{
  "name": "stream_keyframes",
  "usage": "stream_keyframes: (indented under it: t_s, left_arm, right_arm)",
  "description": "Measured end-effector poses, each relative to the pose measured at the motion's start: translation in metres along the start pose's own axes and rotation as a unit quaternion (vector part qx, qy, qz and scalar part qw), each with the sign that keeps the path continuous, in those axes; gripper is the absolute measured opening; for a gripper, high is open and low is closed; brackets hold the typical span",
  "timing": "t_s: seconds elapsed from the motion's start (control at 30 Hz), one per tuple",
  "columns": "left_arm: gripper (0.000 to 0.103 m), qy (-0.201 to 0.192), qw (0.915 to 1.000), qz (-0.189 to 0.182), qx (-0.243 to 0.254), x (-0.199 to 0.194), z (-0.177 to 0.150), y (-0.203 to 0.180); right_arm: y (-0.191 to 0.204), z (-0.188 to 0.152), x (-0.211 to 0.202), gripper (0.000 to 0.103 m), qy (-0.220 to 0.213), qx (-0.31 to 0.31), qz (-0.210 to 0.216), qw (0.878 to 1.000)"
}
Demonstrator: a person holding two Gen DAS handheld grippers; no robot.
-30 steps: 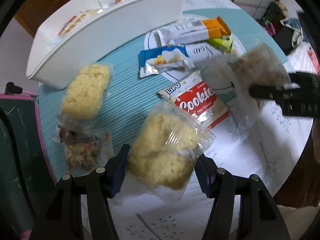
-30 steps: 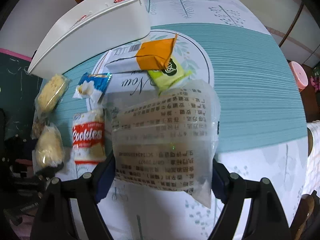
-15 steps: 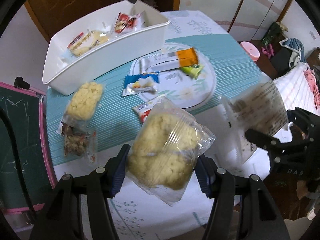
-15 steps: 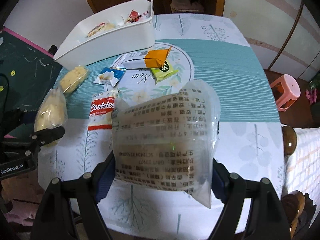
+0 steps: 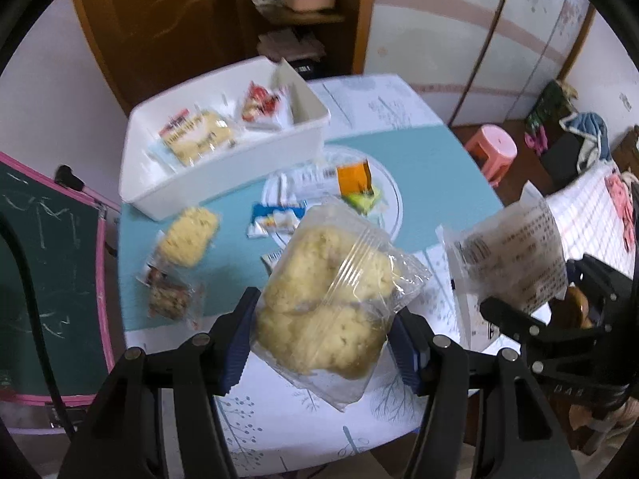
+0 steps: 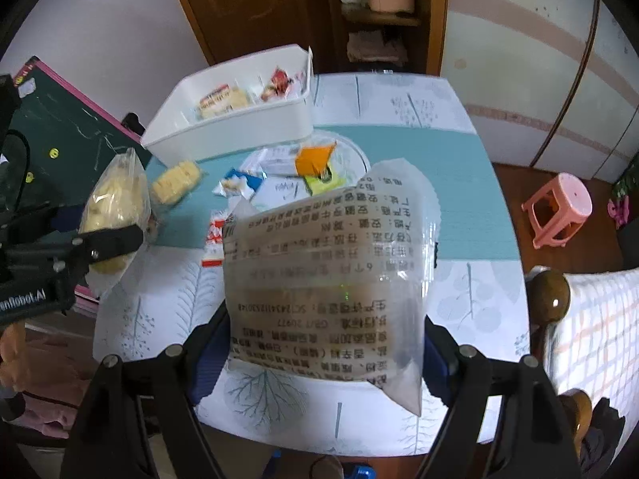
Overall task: Organize snacks
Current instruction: 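Carry both held packs over the white tray and open both grippers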
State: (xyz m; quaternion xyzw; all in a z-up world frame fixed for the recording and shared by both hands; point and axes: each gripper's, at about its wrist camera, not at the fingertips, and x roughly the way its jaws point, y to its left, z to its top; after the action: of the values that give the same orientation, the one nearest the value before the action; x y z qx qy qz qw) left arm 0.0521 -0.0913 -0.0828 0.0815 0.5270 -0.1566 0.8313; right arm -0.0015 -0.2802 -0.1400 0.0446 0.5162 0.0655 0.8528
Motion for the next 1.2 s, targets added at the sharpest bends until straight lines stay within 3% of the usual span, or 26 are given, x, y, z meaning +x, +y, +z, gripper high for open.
stream_keyframes:
  t_s: [0.27,0.57,0.9,1.2]
  left_arm:
    - [0.06,-0.056,0.9976,0.026,-0.033,-0.05,0.03,0.02]
    - [0.06,-0.092,0.9907,0.061,-0.079,-0.085,0.064,0.075]
    - [0.06,-0.117,0.9868,0.066,-0.09,-0.09,0.114,0.137]
    - [0.06,-0.13,0.9867,0.052,-0.083,-0.063,0.173,0.173]
  right_arm:
    - [0.009,0.029,-0.029,0.081,-0.046,-0.016,0.014,0.999]
    - [0.033,0.083,-0.05,0.082,-0.088,-0.031,0.034,0.995]
    - [0.066,0.155,-0.056,0.082,-0.126,-0.036,0.019,0.991]
    - [0.097,0.216,-0.051,0.082,-0.151,-0.044,0.003,0.987]
